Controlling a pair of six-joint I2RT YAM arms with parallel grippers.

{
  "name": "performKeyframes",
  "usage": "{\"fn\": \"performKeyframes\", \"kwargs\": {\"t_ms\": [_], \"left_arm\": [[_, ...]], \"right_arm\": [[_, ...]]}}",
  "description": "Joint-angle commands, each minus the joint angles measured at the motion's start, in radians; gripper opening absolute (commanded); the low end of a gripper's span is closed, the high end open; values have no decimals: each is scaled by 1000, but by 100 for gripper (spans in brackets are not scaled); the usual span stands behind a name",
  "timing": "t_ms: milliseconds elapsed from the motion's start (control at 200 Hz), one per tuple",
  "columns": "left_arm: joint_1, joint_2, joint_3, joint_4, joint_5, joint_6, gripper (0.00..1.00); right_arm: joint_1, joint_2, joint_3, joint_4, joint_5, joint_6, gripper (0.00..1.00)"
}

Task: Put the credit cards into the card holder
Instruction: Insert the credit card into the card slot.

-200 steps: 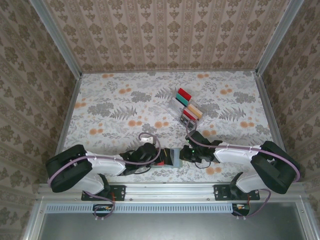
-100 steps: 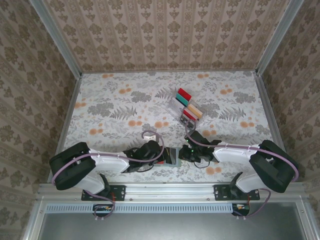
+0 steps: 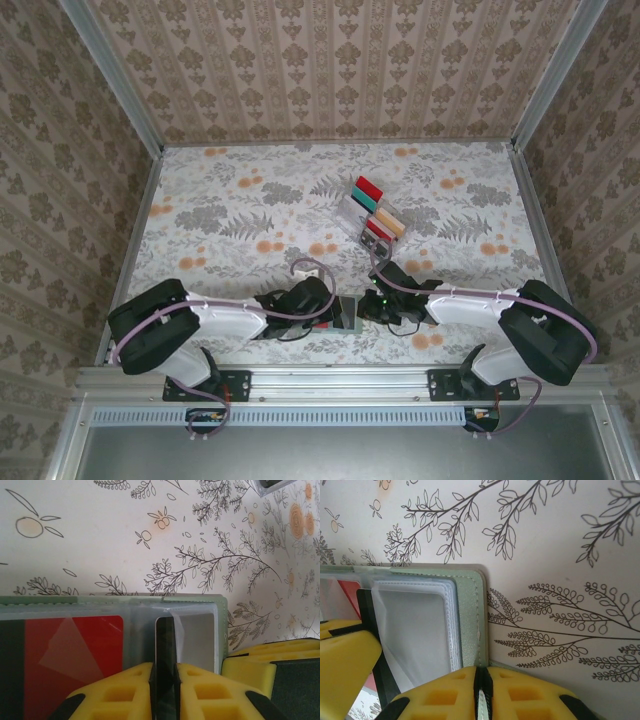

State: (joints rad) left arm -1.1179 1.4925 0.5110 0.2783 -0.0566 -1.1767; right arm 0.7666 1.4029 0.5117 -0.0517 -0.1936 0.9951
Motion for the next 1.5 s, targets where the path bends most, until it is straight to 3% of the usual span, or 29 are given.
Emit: {"fn": "performKeyframes", "kwargs": {"t_ms": [0,280,555,670,865,1040,1295,1375,1495], "left_arm": [[-6,18,26,-56,26,31,20],[-7,7,56,-122,40,54,26],[-16,-47,72,-244,-16,43,50],[-16,-53,78,-251,-8,49,55],[-17,-62,78,-235,-6,71,55],[-13,-33,94,-228,15,74,46],[-8,37,149,-290,31,82,45],[-9,46,152,-279,44,90,35],[-8,42,153,-277,49,98,35]], "right_arm": [[13,49,-9,-64,21,6,17],[14,45,-2,-87,35,7,17],[14,34,5,-124,73,19,18],[13,39,9,-123,73,19,18],[13,44,14,-121,72,19,18],[13,45,16,-120,71,19,18],[13,49,16,-122,68,18,18],[13,49,16,-124,67,19,18],[14,47,14,-123,67,19,18]]}}
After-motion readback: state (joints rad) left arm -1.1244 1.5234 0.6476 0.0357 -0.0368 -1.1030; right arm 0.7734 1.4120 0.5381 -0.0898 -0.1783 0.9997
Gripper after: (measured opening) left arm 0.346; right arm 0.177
